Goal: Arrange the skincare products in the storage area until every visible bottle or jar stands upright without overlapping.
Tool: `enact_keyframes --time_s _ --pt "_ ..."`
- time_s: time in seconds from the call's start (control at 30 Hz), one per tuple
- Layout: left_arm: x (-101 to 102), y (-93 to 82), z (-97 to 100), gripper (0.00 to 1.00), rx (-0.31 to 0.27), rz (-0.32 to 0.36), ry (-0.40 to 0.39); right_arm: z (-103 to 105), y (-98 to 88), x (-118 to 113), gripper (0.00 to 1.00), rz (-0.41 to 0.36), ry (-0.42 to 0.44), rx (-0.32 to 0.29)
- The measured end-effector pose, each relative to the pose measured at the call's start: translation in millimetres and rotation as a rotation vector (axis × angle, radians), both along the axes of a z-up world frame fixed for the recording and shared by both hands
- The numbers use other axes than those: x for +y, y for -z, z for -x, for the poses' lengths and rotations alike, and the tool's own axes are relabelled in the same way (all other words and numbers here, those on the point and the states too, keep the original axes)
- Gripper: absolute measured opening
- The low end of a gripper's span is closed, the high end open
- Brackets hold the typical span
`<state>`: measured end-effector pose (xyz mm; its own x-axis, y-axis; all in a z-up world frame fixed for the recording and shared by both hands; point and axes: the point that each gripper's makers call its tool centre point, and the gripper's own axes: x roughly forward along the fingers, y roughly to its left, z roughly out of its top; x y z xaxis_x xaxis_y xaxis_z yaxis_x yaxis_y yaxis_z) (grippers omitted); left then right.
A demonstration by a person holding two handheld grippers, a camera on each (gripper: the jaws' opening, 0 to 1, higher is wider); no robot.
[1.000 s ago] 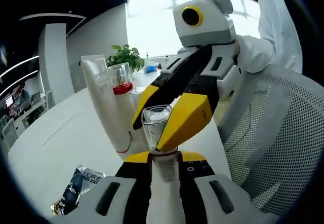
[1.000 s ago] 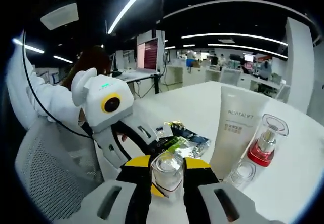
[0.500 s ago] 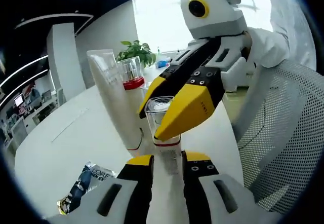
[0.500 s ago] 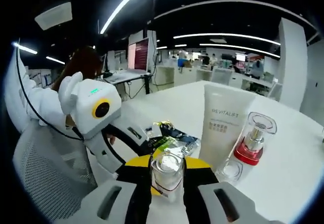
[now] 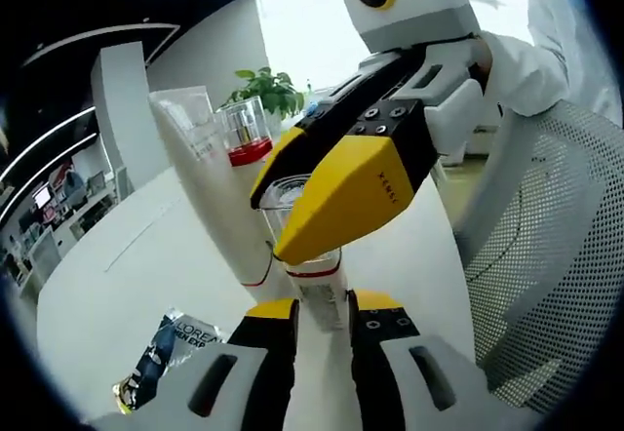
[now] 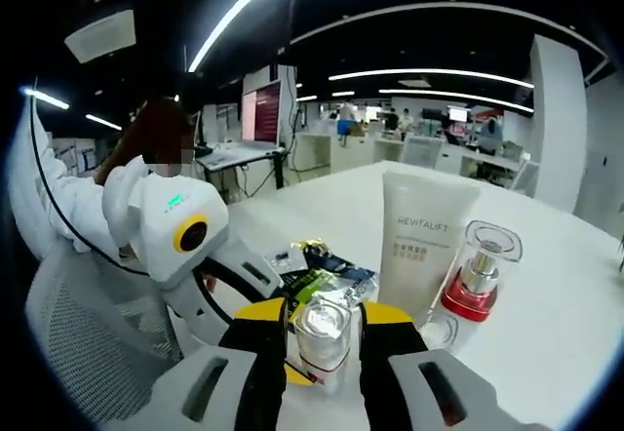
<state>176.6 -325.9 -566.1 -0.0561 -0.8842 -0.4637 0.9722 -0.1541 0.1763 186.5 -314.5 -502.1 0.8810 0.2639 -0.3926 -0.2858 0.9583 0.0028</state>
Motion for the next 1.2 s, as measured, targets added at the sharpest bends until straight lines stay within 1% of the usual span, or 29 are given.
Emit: enact_keyframes --time_s 0.03,0.1,0.2,0.27,0.4,0.47,0.53,0.57,0.6,0.67,0.7,0.77,0.87,0.9,0.97,1.03,1.1,1.2 --pt "1 0.2 -0.6 0.2 -0.003 0.0 -0.003 1 -2.1 -1 0.2 0.008 0.0 -0.005" --pt "1 -0.2 -0.8 0.2 -0.009 -0.002 -0.01 3 -8.8 -6 0.19 0.049 -0.003 -0.024" --pt "2 0.3 -2.3 0.2 -0.011 -0.007 -0.018 13 -17.8 -14 0.17 0.062 0.0 -0.032" --pt "3 -0.3 -2.3 0.21 -0.014 -0.013 -0.026 24 -29.7 -24 0.17 0.068 0.008 -0.05" --pt "4 -0.1 -6.7 0.21 -0.021 -0.019 -0.047 40 -50.2 -42 0.17 0.1 0.042 -0.091" --pt "5 0.1 -7.7 0.2 -0.024 -0.023 -0.053 45 -51.3 -51 0.16 0.119 0.067 -0.085" --pt "6 1.7 -8.3 0.18 -0.014 -0.028 -0.056 49 -44.3 -65 0.15 0.121 0.101 -0.081" --pt "5 2.5 -8.1 0.18 -0.012 -0.031 -0.058 52 -33.9 -73 0.15 0.1 0.131 -0.046" --pt "5 3.4 -8.1 0.17 -0.015 -0.034 -0.058 54 -25.9 -77 0.14 0.103 0.134 -0.025" --pt "5 5.8 -8.2 0.17 -0.021 -0.045 -0.058 54 -12.3 -79 0.13 0.096 0.14 -0.006" --pt "6 7.5 -9.4 0.17 -0.021 -0.049 -0.06 55 0.7 -81 0.13 0.088 0.132 0.027" --pt "5 9.1 -9.3 0.16 -0.019 -0.06 -0.066 53 14.4 -83 0.13 0.094 0.132 0.046" --pt "4 12.0 -11.6 0.15 -0.02 -0.078 -0.079 50 36.3 -81 0.13 0.096 0.121 0.094" --pt "3 12.5 -11.9 0.15 -0.019 -0.082 -0.08 47 42.9 -80 0.13 0.102 0.118 0.1" --pt "2 13.2 -12.3 0.14 -0.017 -0.088 -0.083 43 52.7 -77 0.13 0.093 0.108 0.118" --pt "1 14.2 -11.5 0.14 -0.014 -0.094 -0.085 40 58.4 -74 0.13 0.087 0.107 0.121" --pt "-1 16.3 -11.2 0.14 -0.023 -0.105 -0.085 35 65.5 -70 0.13 0.084 0.1 0.133" --pt "-4 17.5 -10.9 0.14 -0.033 -0.114 -0.089 31 70.1 -67 0.14 0.087 0.096 0.141"
